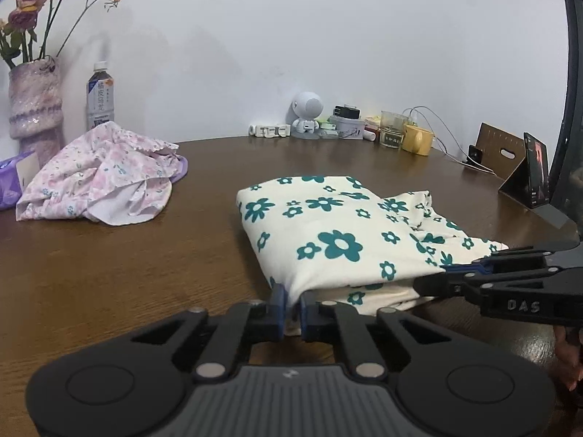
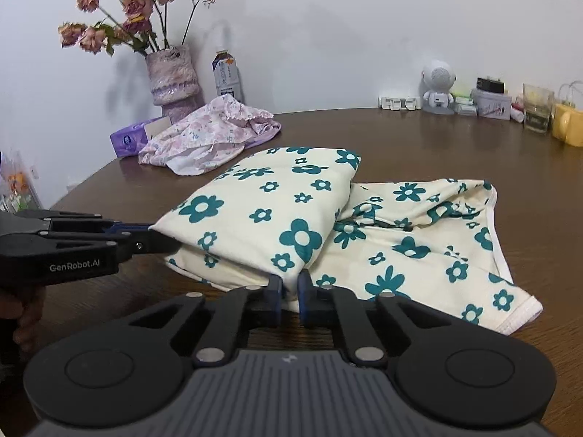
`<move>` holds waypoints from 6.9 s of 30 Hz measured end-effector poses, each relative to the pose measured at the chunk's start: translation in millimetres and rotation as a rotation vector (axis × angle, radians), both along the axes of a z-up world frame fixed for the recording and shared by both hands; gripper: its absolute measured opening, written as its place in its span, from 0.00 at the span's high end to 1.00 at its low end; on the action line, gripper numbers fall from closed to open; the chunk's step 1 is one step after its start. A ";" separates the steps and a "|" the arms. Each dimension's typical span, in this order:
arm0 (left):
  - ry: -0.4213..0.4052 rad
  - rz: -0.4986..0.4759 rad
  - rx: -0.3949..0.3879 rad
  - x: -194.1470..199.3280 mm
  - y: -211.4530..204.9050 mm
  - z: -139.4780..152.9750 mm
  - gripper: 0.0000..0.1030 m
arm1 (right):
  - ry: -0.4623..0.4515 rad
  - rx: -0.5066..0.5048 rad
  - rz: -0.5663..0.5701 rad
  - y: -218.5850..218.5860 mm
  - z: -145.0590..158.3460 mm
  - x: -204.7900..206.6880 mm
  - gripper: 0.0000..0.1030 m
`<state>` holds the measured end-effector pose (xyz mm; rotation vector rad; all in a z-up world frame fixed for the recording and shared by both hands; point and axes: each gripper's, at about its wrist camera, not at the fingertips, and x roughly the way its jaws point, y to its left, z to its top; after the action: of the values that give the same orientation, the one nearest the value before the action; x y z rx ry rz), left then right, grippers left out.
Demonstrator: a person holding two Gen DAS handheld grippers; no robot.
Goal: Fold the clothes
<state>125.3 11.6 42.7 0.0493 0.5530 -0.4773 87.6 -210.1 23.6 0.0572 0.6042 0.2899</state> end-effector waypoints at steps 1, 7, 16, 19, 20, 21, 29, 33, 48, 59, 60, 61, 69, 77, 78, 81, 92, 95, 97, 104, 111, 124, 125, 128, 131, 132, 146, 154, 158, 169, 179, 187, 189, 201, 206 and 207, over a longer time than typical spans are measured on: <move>0.001 0.003 -0.009 -0.5 0.6 0.1 0.93 | 0.002 -0.005 -0.003 0.6 -0.3 0.3 0.94; 0.011 -0.006 0.010 -8.2 -6.0 0.9 0.70 | -0.016 -0.054 -0.011 5.1 4.7 -5.6 0.85; 0.032 0.043 -0.022 -4.3 -2.0 -2.1 0.95 | -0.013 -0.104 -0.027 11.8 3.5 -6.5 0.92; 0.041 0.043 -0.051 -3.9 1.6 -2.6 0.95 | -0.012 -0.108 -0.021 11.5 2.3 -6.4 0.93; 0.046 0.047 -0.057 -3.7 2.3 -2.7 0.94 | -0.012 -0.110 -0.019 11.3 1.9 -6.4 0.93; 0.050 0.052 -0.062 -3.7 2.5 -2.6 0.93 | -0.012 -0.112 -0.016 11.2 1.5 -6.3 0.92; 0.055 0.062 -0.088 -4.2 4.0 -2.7 0.94 | -0.019 -0.141 0.005 12.9 1.7 -5.1 0.91; 0.046 0.067 -0.093 -7.3 4.5 -2.1 0.95 | -0.023 -0.153 0.028 12.1 1.9 -2.3 0.93; 0.014 0.009 -0.211 -24.2 20.8 22.9 0.36 | -0.036 0.072 0.074 -31.6 28.5 -17.7 0.69; 0.257 0.111 -0.349 40.8 29.4 0.5 0.68 | 0.120 0.225 -0.019 -27.7 11.4 37.1 0.77; 0.270 0.102 -0.365 42.5 31.3 -2.8 0.70 | 0.119 0.228 -0.017 -27.9 10.8 37.4 0.78; 0.276 0.095 -0.375 43.3 32.4 -4.2 0.70 | 0.121 0.223 -0.013 -27.6 10.7 37.8 0.79; 0.281 0.143 -0.420 59.0 35.7 -2.4 0.53 | 0.078 0.223 -0.048 -30.6 22.9 50.8 0.64; 0.270 0.125 -0.410 67.3 32.2 -0.3 0.41 | 0.072 0.226 -0.057 -29.9 20.7 61.1 0.68; 0.271 0.134 -0.406 70.3 31.0 -0.1 0.41 | 0.061 0.238 -0.068 -32.5 22.8 63.1 0.65; 0.305 0.121 -0.405 77.7 28.0 -7.0 0.70 | 0.087 0.232 -0.070 -29.3 19.1 77.2 0.75; 0.305 0.107 -0.385 97.1 24.3 -6.4 0.70 | 0.095 0.235 -0.068 -24.2 14.5 92.8 0.79; 0.290 0.116 -0.404 102.5 27.9 -0.4 0.55 | 0.091 0.262 -0.067 -30.9 20.0 96.5 0.76; 0.270 0.149 -0.411 110.5 28.9 1.6 0.46 | 0.084 0.285 -0.092 -35.8 21.7 104.8 0.71; 0.276 0.149 -0.425 124.6 31.7 1.7 0.57 | 0.107 0.294 -0.079 -32.9 17.4 118.9 0.83; 0.317 0.146 -0.425 154.4 26.4 -12.4 0.77 | 0.123 0.282 -0.107 -27.5 12.6 140.0 0.87; 0.286 0.153 -0.482 148.5 36.3 -3.0 0.38 | 0.120 0.335 -0.143 -36.5 13.7 141.9 0.78; 0.287 0.150 -0.482 144.3 38.5 -1.0 0.38 | 0.111 0.340 -0.140 -39.4 17.6 135.3 0.76; 0.326 0.128 -0.459 141.0 35.1 -4.4 0.48 | 0.103 0.320 -0.121 -40.5 22.4 118.2 0.76; 0.330 0.115 -0.423 142.4 26.6 -9.6 0.71 | 0.126 0.303 -0.109 -35.4 16.7 116.9 0.82; 0.322 0.118 -0.417 141.5 25.6 -9.1 0.71 | 0.130 0.299 -0.108 -33.6 14.8 117.9 0.83; 0.296 0.155 -0.439 105.7 37.4 -1.6 0.44 | 0.107 0.304 -0.096 -37.9 18.2 94.1 0.77; 0.261 0.150 -0.401 88.8 27.6 -2.8 0.72 | 0.105 0.262 -0.078 -32.5 16.9 79.7 0.82; 0.266 0.164 -0.404 80.3 30.4 -5.9 0.61 | 0.097 0.262 -0.072 -34.5 23.0 67.6 0.79; 0.270 0.137 -0.441 63.3 31.6 -8.3 0.75 | 0.107 0.256 -0.059 -30.1 19.7 54.5 0.82; 0.261 0.146 -0.426 49.4 30.0 -10.6 0.77 | 0.113 0.237 -0.052 -28.5 15.3 43.1 0.85; 0.266 0.133 -0.427 46.2 30.8 -11.8 0.74 | 0.089 0.218 -0.056 -28.6 18.6 39.6 0.84; 0.269 0.149 -0.432 52.4 31.3 -8.4 0.49 | 0.097 0.222 -0.044 -28.1 18.9 46.0 0.83; 0.270 0.216 -0.469 79.1 31.9 -10.9 0.59 | 0.099 0.217 -0.074 -22.3 17.4 85.1 0.75; 0.282 0.206 -0.440 80.8 25.0 -11.9 0.46 | 0.090 0.219 -0.074 -22.7 15.5 85.3 0.79; 0.292 0.218 -0.454 79.0 28.8 -11.8 0.32 | 0.089 0.226 -0.074 -23.9 17.1 84.1 0.78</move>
<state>204.3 40.4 30.9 -0.5166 0.7148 -0.3894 171.7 -234.0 40.8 0.3113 0.6542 0.2837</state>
